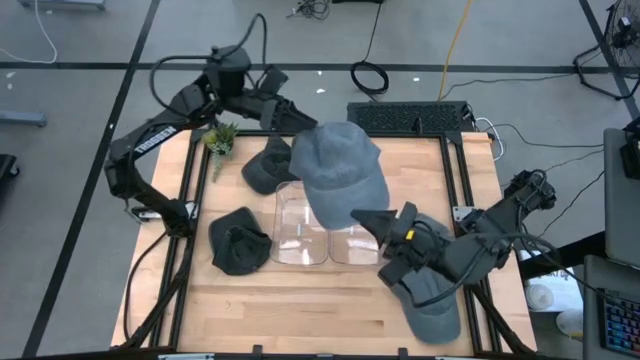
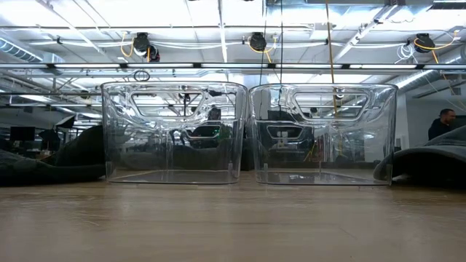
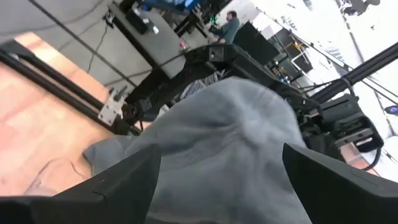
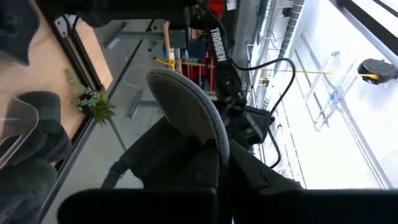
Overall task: Pick & Place hat
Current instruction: Put the bottom left gray cap into the left transparent bin
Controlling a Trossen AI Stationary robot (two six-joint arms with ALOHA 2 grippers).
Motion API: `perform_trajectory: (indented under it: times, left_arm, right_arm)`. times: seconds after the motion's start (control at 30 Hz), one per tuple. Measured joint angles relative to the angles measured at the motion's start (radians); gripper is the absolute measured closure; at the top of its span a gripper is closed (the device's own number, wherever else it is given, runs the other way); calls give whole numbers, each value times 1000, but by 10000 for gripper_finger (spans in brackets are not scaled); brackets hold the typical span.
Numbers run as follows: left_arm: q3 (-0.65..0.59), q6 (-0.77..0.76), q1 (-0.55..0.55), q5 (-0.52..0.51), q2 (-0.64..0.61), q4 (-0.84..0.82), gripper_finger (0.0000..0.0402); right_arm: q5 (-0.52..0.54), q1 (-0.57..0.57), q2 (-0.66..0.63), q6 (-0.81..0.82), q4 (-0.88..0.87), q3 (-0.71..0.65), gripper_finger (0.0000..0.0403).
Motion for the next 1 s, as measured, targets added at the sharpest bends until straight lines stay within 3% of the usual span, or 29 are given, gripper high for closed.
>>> perform_trajectory:
  times: [0.43, 0.53, 0.7, 1.0]
  left_arm:
    - [0, -27, -65, 27, 14, 73, 56]
    - [0, -35, -78, 39, 14, 73, 71]
    - [0, -36, -102, 52, 14, 73, 149]
    - [0, -30, -104, 52, 14, 73, 348]
  right_arm:
    - [-51, -24, 0, 23, 10, 0, 403]
    - [-60, -34, 0, 26, 6, 0, 403]
    - [-63, -47, 0, 29, 5, 0, 403]
    - [-80, -49, 0, 56, 2, 0, 403]
